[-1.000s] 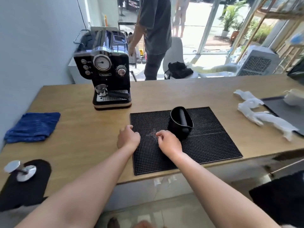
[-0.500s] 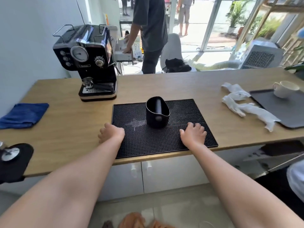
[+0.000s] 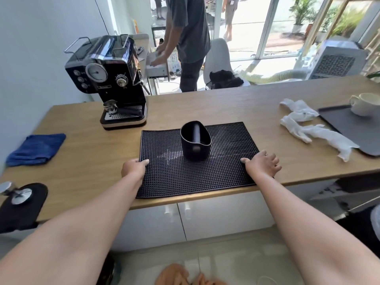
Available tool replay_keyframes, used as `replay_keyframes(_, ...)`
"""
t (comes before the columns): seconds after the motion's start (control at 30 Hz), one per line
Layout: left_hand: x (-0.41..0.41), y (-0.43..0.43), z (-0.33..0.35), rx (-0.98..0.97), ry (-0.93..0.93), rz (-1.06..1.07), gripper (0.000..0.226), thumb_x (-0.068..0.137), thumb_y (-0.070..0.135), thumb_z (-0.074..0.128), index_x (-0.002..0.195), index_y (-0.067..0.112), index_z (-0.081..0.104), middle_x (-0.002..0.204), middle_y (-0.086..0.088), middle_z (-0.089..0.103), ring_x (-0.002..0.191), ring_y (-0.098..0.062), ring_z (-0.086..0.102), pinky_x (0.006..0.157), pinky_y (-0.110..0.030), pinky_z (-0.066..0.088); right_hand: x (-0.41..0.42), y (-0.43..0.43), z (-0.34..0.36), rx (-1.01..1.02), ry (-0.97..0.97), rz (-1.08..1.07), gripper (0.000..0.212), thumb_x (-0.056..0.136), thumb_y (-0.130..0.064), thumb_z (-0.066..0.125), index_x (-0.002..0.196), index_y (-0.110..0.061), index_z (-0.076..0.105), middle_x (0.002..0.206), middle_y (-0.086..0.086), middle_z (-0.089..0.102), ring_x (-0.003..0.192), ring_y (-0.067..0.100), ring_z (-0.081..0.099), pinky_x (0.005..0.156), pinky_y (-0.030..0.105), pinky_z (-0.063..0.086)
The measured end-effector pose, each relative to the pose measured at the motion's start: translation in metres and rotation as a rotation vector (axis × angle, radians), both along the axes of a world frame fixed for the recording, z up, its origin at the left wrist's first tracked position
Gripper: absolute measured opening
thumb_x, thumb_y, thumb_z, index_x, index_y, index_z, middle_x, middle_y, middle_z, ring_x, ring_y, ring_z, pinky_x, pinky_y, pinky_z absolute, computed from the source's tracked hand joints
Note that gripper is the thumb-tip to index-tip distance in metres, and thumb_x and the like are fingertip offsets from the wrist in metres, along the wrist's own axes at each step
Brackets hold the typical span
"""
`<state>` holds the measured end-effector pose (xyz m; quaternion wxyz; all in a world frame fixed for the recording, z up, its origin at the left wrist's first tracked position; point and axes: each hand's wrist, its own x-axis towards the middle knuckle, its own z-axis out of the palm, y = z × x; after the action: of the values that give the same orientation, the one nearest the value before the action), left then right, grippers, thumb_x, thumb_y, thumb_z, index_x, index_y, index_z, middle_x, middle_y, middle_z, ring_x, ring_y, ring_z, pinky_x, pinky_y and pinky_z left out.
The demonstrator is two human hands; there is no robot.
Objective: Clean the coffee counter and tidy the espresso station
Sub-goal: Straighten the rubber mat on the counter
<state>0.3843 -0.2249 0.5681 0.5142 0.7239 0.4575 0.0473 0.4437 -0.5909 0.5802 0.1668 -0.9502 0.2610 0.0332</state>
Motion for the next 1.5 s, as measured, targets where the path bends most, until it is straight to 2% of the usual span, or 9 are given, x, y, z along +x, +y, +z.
replay_keyframes(0.13, -0.005, 0.005, 0.012, -0.02, -0.027, -0.085, 0.017, 0.083, 0.026, 0.077, 0.096, 0.016, 0.074, 0.097, -0.002, 0.075, 0.089, -0.023, 0.072, 0.089, -0.04, 0.058, -0.001, -0.011, 0.0, 0.206, -0.05, -0.102, 0.045, 0.092, -0.04, 0.059, 0.122, -0.006, 0.057, 0.131, 0.02, 0.049, 0.119, 0.039, 0.049, 0.102, 0.045, 0.036)
replay_keyframes(0.3, -0.011, 0.03, 0.021, -0.039, -0.051, -0.116, 0.027, 0.079, 0.027, 0.08, 0.102, 0.015, 0.076, 0.098, -0.003, 0.076, 0.086, -0.022, 0.073, 0.086, -0.041, 0.059, -0.015, 0.007, 0.006, 0.285, -0.197, -0.06, 0.028, 0.096, -0.025, 0.051, 0.12, -0.012, 0.056, 0.118, 0.017, 0.065, 0.109, 0.038, 0.06, 0.087, 0.039, 0.044)
replay_keyframes(0.63, -0.049, 0.119, 0.022, 0.003, -0.016, -0.061, 0.041, 0.075, 0.031, 0.082, 0.111, 0.014, 0.074, 0.108, -0.006, 0.075, 0.093, -0.026, 0.071, 0.09, -0.043, 0.057, -0.045, 0.089, 0.007, 0.404, -0.251, 0.01, 0.027, 0.095, -0.028, 0.052, 0.118, -0.016, 0.06, 0.114, 0.016, 0.067, 0.104, 0.038, 0.061, 0.084, 0.039, 0.045)
replay_keyframes(0.77, -0.061, 0.15, 0.026, 0.018, -0.008, -0.043, 0.015, 0.08, 0.026, 0.08, 0.088, 0.015, 0.073, 0.098, -0.007, 0.074, 0.089, -0.027, 0.071, 0.089, -0.044, 0.058, -0.054, 0.123, 0.004, 0.445, -0.246, 0.021, 0.027, 0.095, -0.029, 0.053, 0.117, -0.016, 0.062, 0.111, 0.015, 0.069, 0.102, 0.037, 0.062, 0.084, 0.039, 0.046)
replay_keyframes(0.83, -0.067, 0.167, 0.026, 0.041, 0.0, -0.043, 0.013, 0.083, 0.024, 0.079, 0.076, 0.019, 0.068, 0.094, -0.008, 0.074, 0.088, -0.028, 0.071, 0.089, -0.044, 0.058, -0.058, 0.14, 0.001, 0.458, -0.237, 0.03, 0.027, 0.095, -0.029, 0.052, 0.116, -0.016, 0.061, 0.11, 0.015, 0.069, 0.101, 0.037, 0.062, 0.083, 0.039, 0.046)
replay_keyframes(1.0, -0.079, 0.204, 0.02, 0.123, 0.051, -0.07, 0.014, 0.085, 0.028, 0.076, 0.079, 0.018, 0.069, 0.093, -0.007, 0.073, 0.086, -0.027, 0.07, 0.089, -0.042, 0.057, -0.069, 0.177, -0.001, 0.464, -0.214, 0.049, 0.027, 0.097, -0.03, 0.051, 0.117, -0.014, 0.059, 0.11, 0.014, 0.068, 0.101, 0.036, 0.062, 0.079, 0.037, 0.043)
replay_keyframes(1.17, -0.084, 0.221, 0.019, 0.235, 0.123, -0.201, 0.02, 0.086, 0.036, 0.074, 0.074, 0.02, 0.068, 0.09, -0.004, 0.073, 0.087, -0.026, 0.068, 0.087, -0.04, 0.055, -0.071, 0.19, -0.001, 0.43, -0.207, 0.06, 0.029, 0.098, -0.033, 0.048, 0.117, -0.014, 0.057, 0.11, 0.015, 0.068, 0.1, 0.036, 0.062, 0.08, 0.038, 0.043)
replay_keyframes(1.3, -0.086, 0.232, 0.024, 0.347, 0.217, -0.347, 0.02, 0.087, 0.037, 0.072, 0.077, 0.02, 0.068, 0.083, -0.003, 0.067, 0.082, -0.023, 0.061, 0.072, -0.031, 0.044, -0.071, 0.197, -0.001, 0.377, -0.209, 0.078, 0.034, 0.099, -0.036, 0.044, 0.118, -0.011, 0.057, 0.11, 0.016, 0.067, 0.1, 0.037, 0.061, 0.078, 0.038, 0.042)
replay_keyframes(1.5, -0.083, 0.243, 0.028, 0.444, 0.307, -0.444, 0.025, 0.086, 0.038, 0.073, 0.074, 0.016, 0.067, 0.08, -0.003, 0.068, 0.076, -0.022, 0.06, 0.064, -0.031, 0.04, -0.071, 0.203, -0.002, 0.373, -0.22, 0.078, 0.032, 0.098, -0.035, 0.046, 0.117, -0.012, 0.058, 0.109, 0.016, 0.068, 0.099, 0.037, 0.061, 0.079, 0.039, 0.043)
